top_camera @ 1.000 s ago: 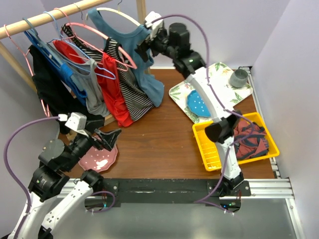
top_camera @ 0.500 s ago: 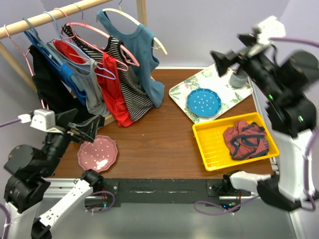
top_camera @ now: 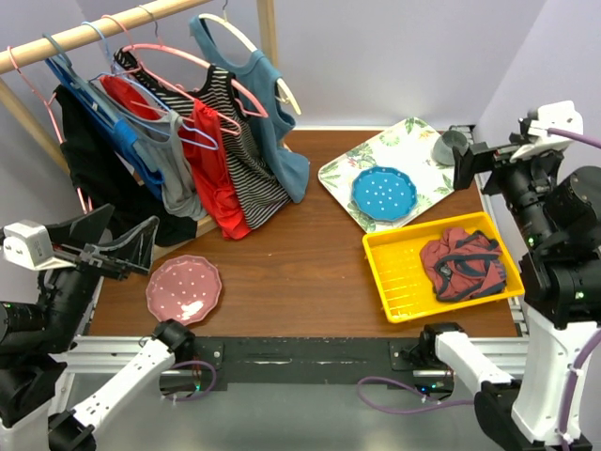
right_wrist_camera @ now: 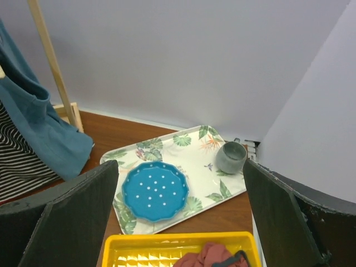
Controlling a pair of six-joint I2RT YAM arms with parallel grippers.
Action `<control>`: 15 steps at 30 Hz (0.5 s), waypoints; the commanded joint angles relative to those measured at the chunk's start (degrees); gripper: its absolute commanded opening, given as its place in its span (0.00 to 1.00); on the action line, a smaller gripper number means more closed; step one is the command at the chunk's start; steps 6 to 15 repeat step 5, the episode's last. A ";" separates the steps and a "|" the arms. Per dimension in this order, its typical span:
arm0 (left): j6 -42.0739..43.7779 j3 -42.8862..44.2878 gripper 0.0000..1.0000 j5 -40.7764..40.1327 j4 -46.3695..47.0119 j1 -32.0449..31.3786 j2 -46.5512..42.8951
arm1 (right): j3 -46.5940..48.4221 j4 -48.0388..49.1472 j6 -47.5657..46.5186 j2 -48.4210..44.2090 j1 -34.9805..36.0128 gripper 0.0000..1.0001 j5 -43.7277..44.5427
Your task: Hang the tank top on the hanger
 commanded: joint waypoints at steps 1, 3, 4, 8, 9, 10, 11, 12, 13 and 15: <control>1.15 2.66 1.00 0.73 -1.98 -0.51 0.57 | 2.23 -0.77 1.99 0.01 -1.05 0.99 -2.42; 1.15 3.10 1.00 0.81 -2.76 -0.77 0.66 | 2.84 -0.95 2.34 0.36 -1.14 0.99 -2.60; 1.15 3.28 1.00 0.81 -3.03 -0.95 0.75 | 3.11 -0.86 2.34 0.79 -1.22 0.99 -2.60; 1.15 3.46 1.00 0.81 -3.21 -1.04 0.84 | 3.46 -0.95 2.17 0.97 -1.31 0.99 -2.51; 1.15 3.46 1.00 0.81 -3.21 -1.04 0.84 | 3.46 -0.95 2.17 0.97 -1.31 0.99 -2.51; 1.15 3.46 1.00 0.81 -3.21 -1.04 0.84 | 3.46 -0.95 2.17 0.97 -1.31 0.99 -2.51; 1.15 3.46 1.00 0.81 -3.21 -1.04 0.84 | 3.46 -0.95 2.17 0.97 -1.31 0.99 -2.51; 1.15 3.46 1.00 0.81 -3.21 -1.04 0.84 | 3.46 -0.95 2.17 0.97 -1.31 0.99 -2.51; 1.15 3.46 1.00 0.81 -3.21 -1.04 0.84 | 3.46 -0.95 2.17 0.97 -1.31 0.99 -2.51; 1.15 3.46 1.00 0.81 -3.21 -1.04 0.84 | 3.46 -0.95 2.17 0.97 -1.31 0.99 -2.51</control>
